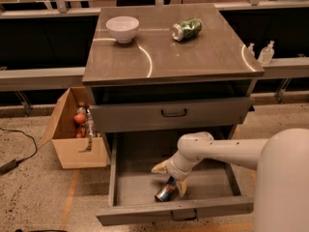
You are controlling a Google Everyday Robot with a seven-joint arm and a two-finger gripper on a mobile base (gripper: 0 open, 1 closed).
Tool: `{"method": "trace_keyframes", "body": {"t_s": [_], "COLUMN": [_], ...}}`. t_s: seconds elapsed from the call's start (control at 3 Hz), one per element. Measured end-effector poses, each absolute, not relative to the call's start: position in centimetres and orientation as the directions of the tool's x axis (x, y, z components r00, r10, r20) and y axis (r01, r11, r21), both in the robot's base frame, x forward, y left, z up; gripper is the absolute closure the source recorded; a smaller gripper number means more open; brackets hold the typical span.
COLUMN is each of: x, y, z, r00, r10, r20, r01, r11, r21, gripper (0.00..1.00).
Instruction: Pick redbull can from middle drawer and place on counter
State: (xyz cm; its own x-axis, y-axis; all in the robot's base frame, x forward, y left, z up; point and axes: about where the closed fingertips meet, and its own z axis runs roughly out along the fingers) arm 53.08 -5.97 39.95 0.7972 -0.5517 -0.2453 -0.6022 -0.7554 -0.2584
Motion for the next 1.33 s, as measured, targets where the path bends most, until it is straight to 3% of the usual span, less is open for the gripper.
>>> {"method": "trace_keyframes", "body": {"t_s": [1.0, 1.33], "x": [51.2, 50.5], "y": [-5.8, -9.2], "z": [40.7, 46.8], "r00": [0.790, 0.769], "r10": [-0.544, -0.606], "r20": [-0.283, -0.203], "r01": [-0.606, -0.639], "r11": [-0.764, -0.731], "r21": [-0.221, -0.238], "gripper": [0.88, 1.00]}}
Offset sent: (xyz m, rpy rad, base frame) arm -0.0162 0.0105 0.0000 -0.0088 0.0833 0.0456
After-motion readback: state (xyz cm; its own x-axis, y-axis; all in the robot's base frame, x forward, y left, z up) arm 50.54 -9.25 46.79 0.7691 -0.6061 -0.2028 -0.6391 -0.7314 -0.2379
